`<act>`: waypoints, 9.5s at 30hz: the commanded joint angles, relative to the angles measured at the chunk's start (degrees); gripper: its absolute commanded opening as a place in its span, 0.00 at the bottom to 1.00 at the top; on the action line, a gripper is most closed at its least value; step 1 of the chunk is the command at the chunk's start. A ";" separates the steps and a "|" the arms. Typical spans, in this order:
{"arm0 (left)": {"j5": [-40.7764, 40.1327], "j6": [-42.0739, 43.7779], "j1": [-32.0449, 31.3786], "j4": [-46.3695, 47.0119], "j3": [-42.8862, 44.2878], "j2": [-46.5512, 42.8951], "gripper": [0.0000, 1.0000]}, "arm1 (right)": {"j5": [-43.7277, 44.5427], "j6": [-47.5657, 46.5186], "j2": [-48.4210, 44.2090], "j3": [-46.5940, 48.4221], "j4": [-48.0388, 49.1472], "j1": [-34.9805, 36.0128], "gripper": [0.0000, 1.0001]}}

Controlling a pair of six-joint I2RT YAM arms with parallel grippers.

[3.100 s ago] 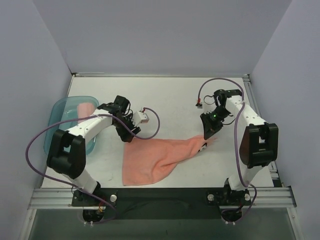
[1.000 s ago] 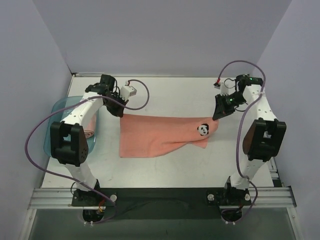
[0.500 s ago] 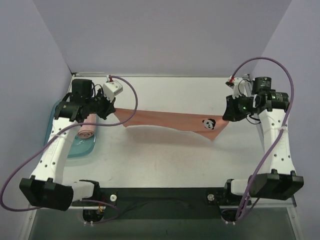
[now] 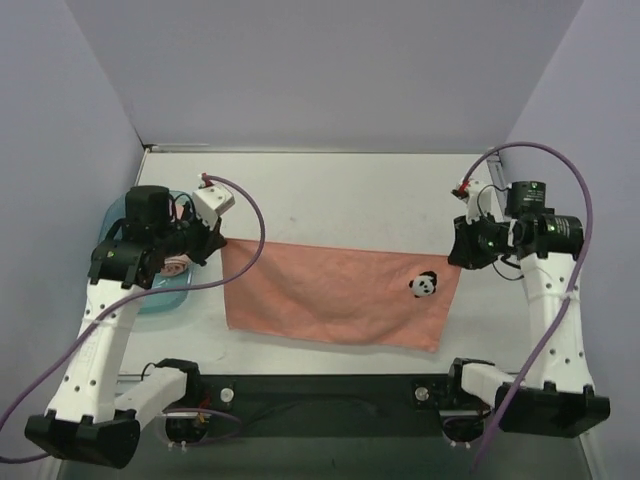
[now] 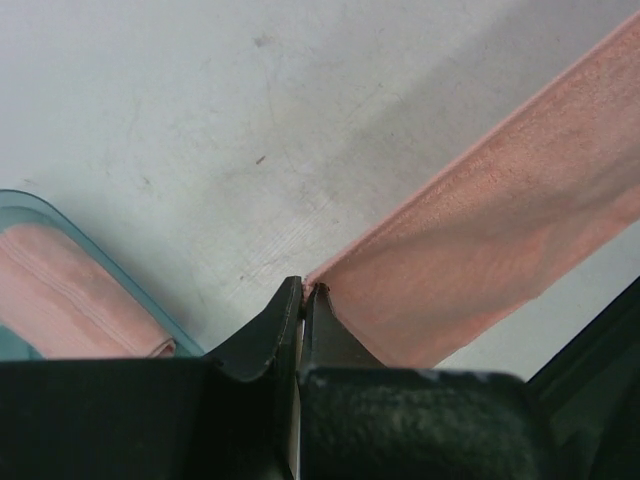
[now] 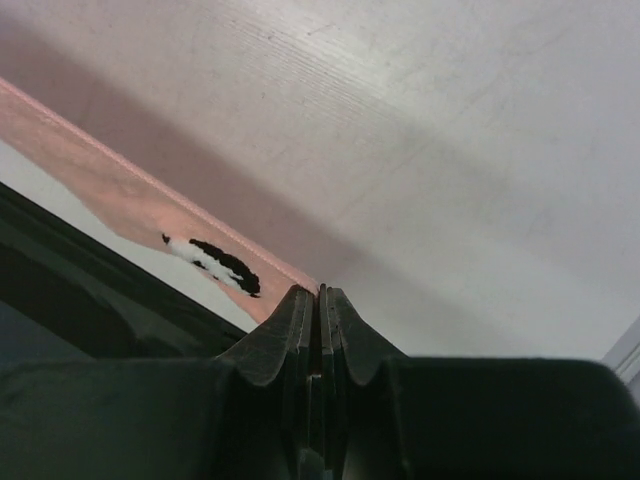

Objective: Roll the towels
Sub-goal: Flatten the towel, then fold the towel

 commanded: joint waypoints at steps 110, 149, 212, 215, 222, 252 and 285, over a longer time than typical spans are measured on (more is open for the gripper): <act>-18.61 -2.17 -10.50 -0.13 -11.42 43.12 0.00 | 21.22 8.81 38.14 -20.75 12.43 17.77 0.14; -12.62 -7.62 -0.57 -0.14 35.70 68.68 0.47 | 10.85 11.97 67.22 30.75 10.05 4.77 0.57; -8.14 -6.39 -0.04 1.45 38.51 66.68 0.00 | 7.86 14.00 64.42 36.11 11.81 3.89 0.00; -7.27 -5.34 0.49 0.92 37.90 64.66 0.00 | 7.69 13.30 61.79 34.62 11.55 3.80 0.00; -4.98 -1.21 0.84 0.74 29.64 56.31 0.00 | 7.16 10.13 53.88 25.22 11.46 3.19 0.00; -6.21 7.59 -0.21 10.50 -5.43 42.32 0.00 | 11.73 2.13 48.86 0.61 13.13 3.54 0.00; 2.40 8.11 -0.56 -7.60 1.87 33.01 0.00 | 12.87 3.45 40.86 -0.27 10.58 4.59 0.00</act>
